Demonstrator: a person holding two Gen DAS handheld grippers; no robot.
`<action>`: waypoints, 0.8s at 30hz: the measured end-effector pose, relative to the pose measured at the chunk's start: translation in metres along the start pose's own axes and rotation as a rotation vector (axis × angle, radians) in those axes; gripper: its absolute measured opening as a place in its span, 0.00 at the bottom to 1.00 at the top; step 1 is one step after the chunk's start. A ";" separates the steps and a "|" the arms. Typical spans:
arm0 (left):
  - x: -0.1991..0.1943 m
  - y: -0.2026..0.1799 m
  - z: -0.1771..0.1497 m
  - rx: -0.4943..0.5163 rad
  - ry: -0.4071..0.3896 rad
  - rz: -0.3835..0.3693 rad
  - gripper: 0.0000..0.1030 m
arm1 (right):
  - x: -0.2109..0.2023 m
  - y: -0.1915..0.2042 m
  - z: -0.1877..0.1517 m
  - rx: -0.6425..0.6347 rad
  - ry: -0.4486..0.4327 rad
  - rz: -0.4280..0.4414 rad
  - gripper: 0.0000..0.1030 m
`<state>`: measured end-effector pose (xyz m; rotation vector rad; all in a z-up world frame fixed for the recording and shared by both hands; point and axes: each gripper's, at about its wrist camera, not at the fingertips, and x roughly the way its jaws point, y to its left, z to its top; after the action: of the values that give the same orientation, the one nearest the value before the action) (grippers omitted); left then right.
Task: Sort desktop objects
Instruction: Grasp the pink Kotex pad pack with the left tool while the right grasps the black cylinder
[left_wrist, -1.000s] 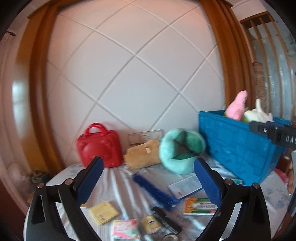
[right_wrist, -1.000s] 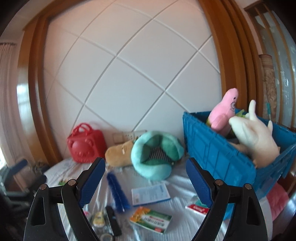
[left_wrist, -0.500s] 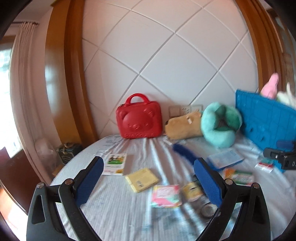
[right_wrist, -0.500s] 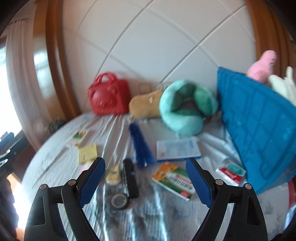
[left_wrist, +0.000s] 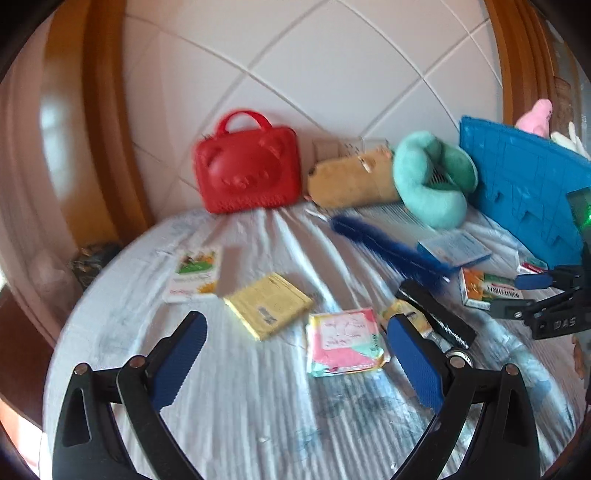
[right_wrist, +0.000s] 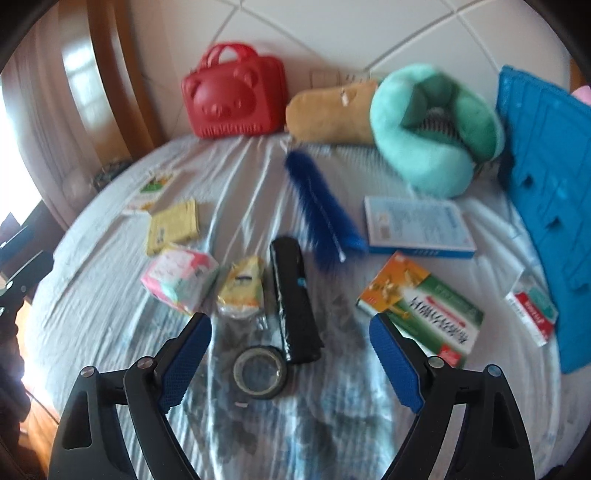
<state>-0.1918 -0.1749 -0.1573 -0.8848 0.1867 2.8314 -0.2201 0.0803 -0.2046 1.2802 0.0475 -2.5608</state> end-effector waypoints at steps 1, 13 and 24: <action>0.010 -0.005 0.000 0.012 0.010 -0.022 0.97 | 0.011 -0.001 0.000 -0.004 0.025 0.005 0.78; 0.106 -0.045 -0.007 0.080 0.171 -0.089 0.97 | 0.087 -0.020 0.010 -0.066 0.171 0.051 0.71; 0.144 -0.037 -0.027 0.011 0.287 -0.030 0.97 | 0.122 -0.019 0.001 -0.082 0.263 0.086 0.55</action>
<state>-0.2865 -0.1258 -0.2640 -1.2774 0.2227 2.6615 -0.2955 0.0699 -0.3016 1.5432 0.1445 -2.2802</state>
